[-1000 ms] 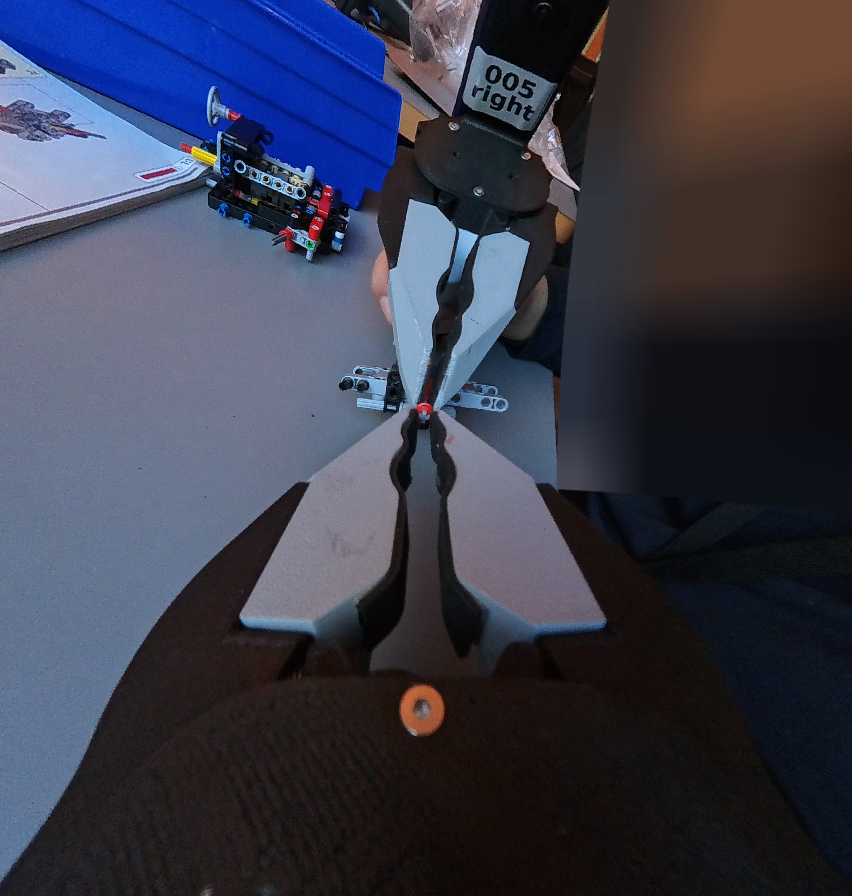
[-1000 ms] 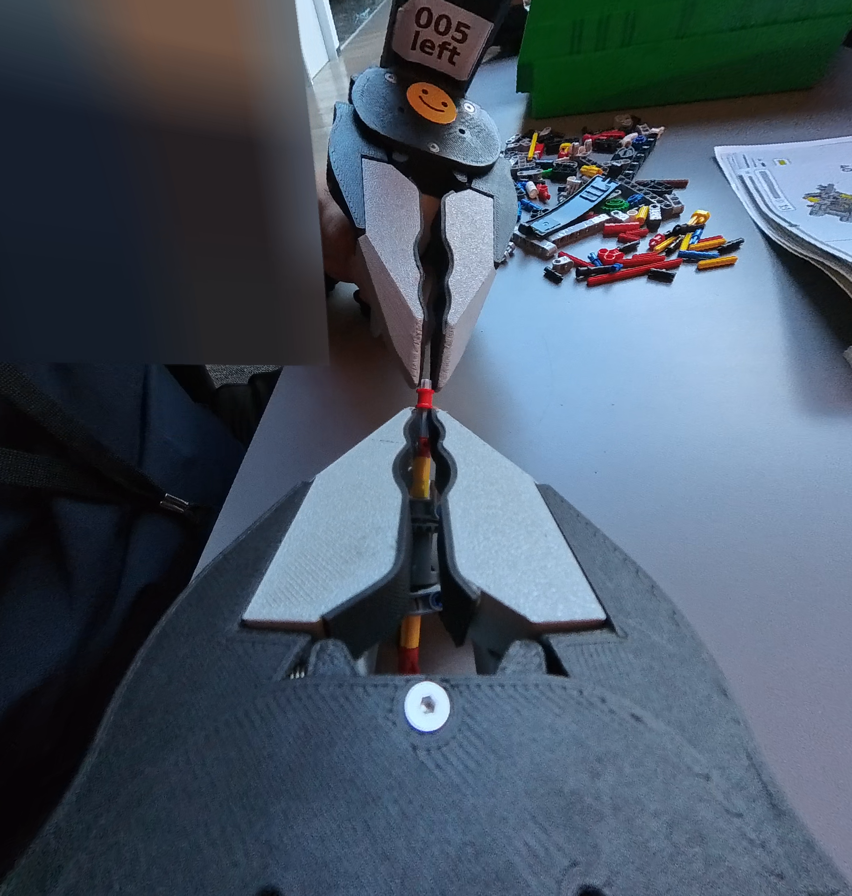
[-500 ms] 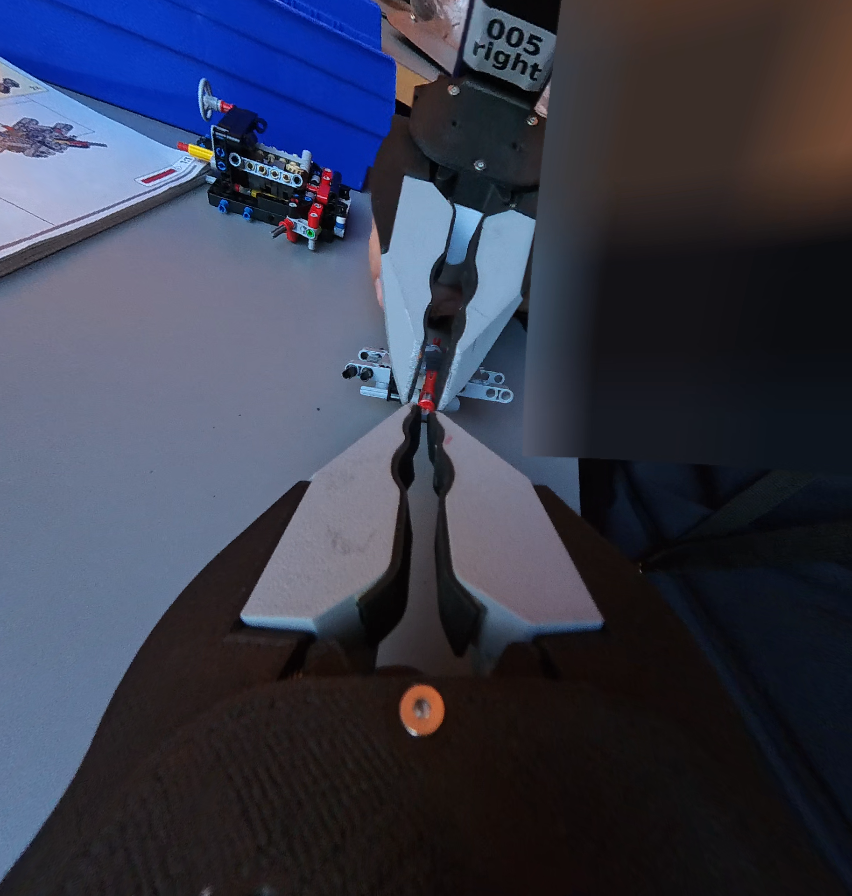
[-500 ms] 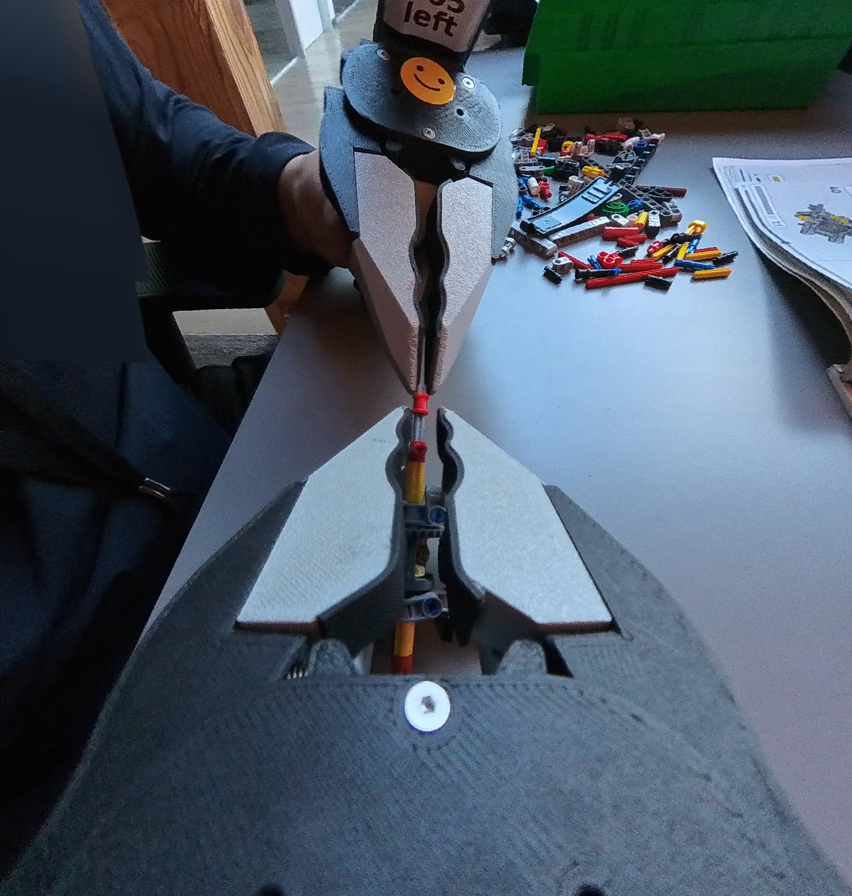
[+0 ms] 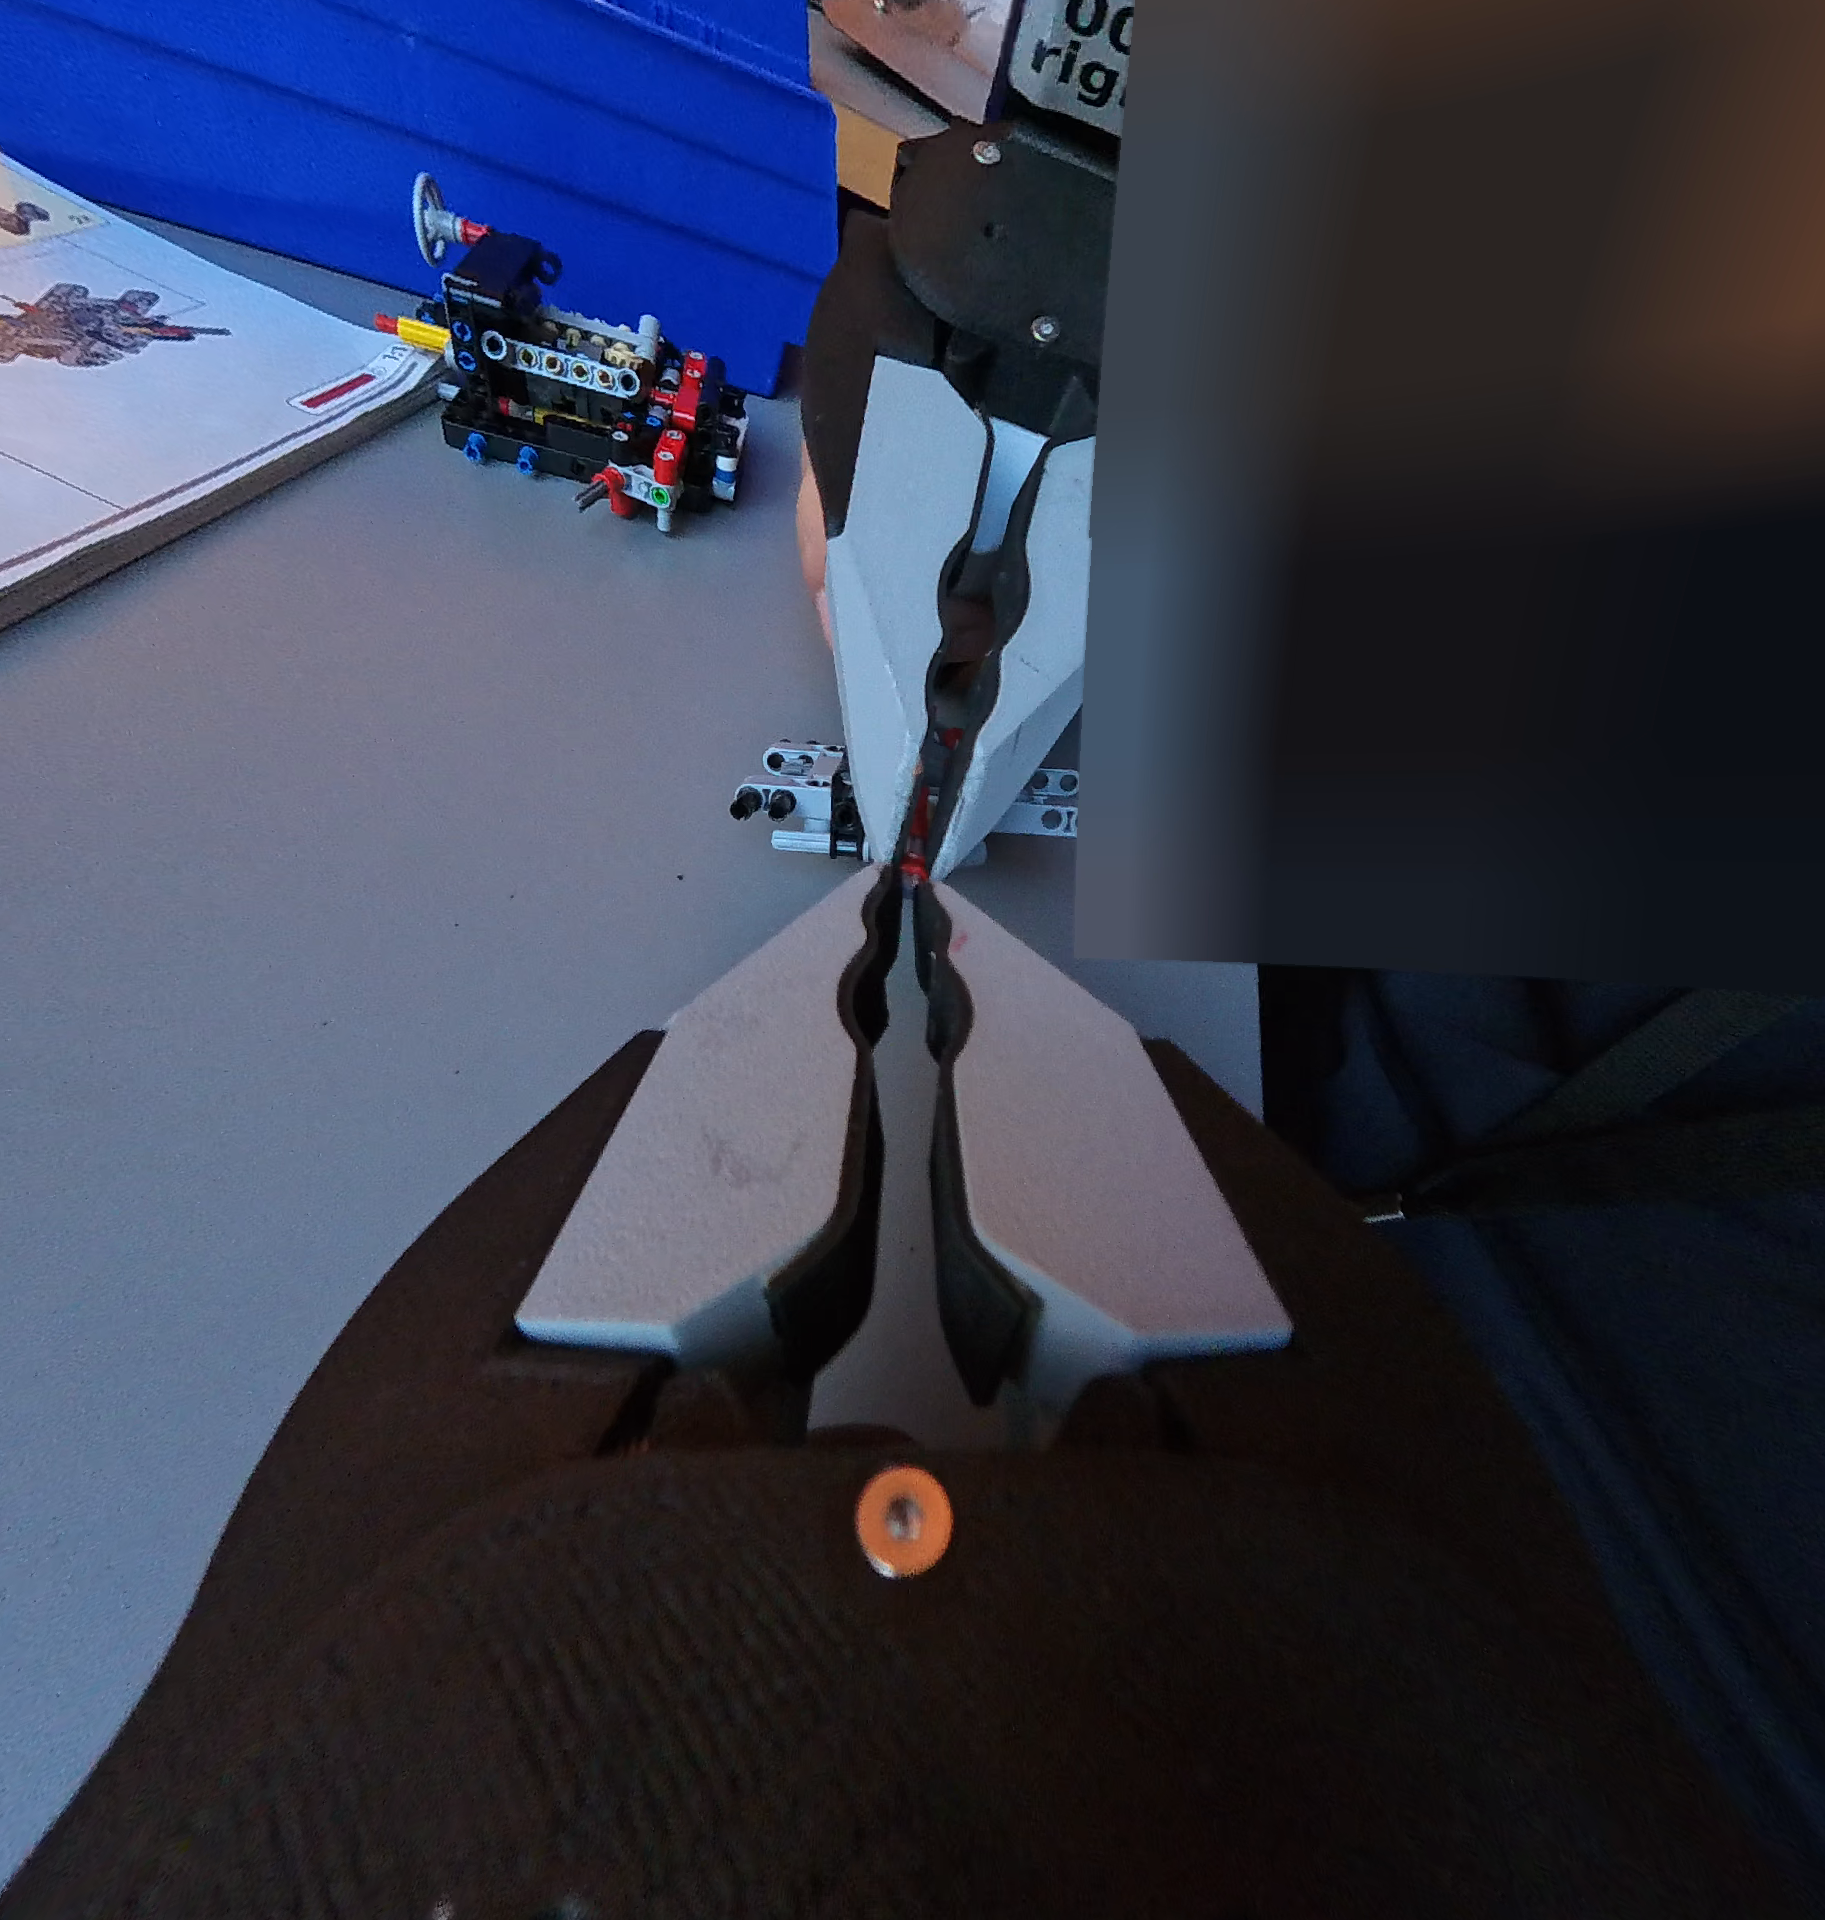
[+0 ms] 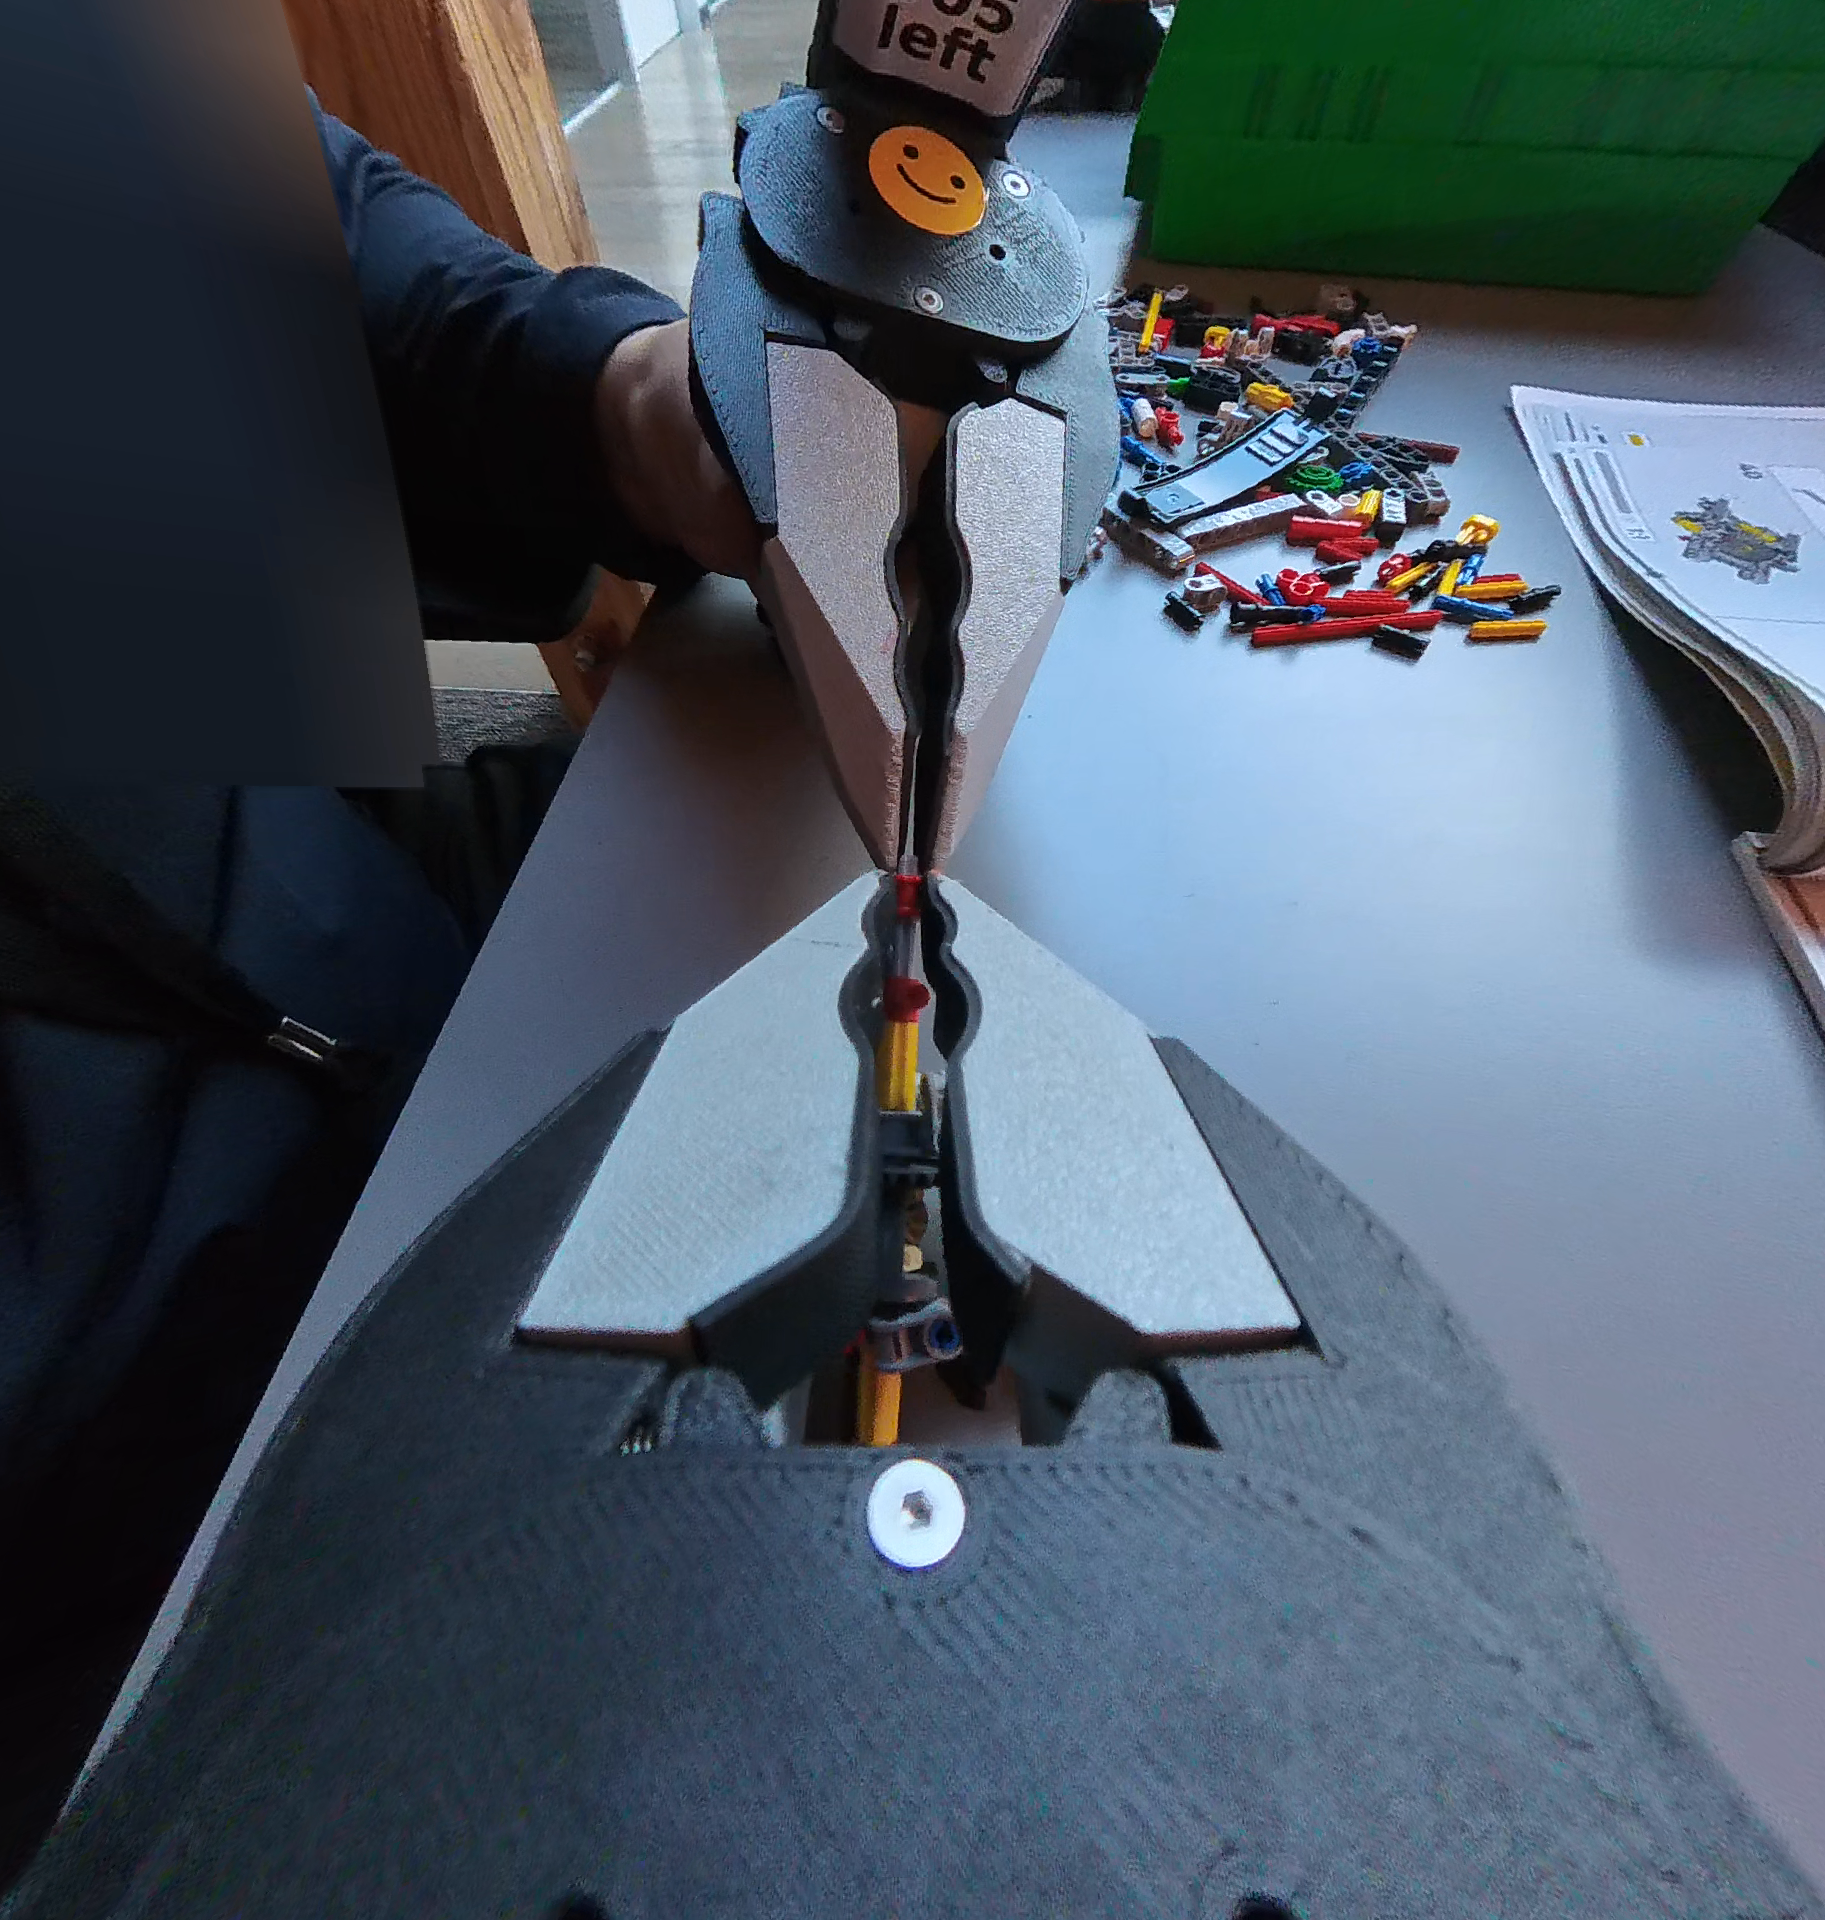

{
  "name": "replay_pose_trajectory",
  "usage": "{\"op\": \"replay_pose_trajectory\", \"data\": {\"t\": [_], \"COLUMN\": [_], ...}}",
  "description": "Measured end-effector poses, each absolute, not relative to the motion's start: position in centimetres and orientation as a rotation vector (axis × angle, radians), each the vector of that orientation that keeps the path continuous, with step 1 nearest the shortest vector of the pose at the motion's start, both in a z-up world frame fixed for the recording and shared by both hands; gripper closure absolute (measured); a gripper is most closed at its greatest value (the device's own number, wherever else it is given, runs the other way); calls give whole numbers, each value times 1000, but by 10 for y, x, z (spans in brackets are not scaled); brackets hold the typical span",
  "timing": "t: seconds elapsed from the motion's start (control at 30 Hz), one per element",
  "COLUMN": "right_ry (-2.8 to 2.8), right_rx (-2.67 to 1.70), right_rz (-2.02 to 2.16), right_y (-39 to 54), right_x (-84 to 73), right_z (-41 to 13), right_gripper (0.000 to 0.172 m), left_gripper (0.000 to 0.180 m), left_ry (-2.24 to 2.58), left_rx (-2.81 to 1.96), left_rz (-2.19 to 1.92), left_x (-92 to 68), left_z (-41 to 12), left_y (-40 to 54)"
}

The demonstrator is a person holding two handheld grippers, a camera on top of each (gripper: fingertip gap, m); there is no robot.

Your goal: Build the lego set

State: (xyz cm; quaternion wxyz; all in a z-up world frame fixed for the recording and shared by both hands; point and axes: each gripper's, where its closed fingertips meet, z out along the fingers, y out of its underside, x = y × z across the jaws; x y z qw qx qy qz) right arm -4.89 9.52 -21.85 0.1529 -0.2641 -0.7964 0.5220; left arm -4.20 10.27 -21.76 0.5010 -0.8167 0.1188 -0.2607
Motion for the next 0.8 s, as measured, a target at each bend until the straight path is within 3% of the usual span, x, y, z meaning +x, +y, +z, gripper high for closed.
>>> {"op": "replay_pose_trajectory", "data": {"t": [0.8], "right_ry": [-2309], "right_rx": [-730], "right_rz": [1429], "right_y": [93], "right_x": [-47], "right_z": [-222], "right_gripper": [171], "left_gripper": [180], "left_ry": [289], "left_rx": [-1986], "left_rz": [-696], "left_x": [-41], "left_z": [-219], "left_y": [100]}}
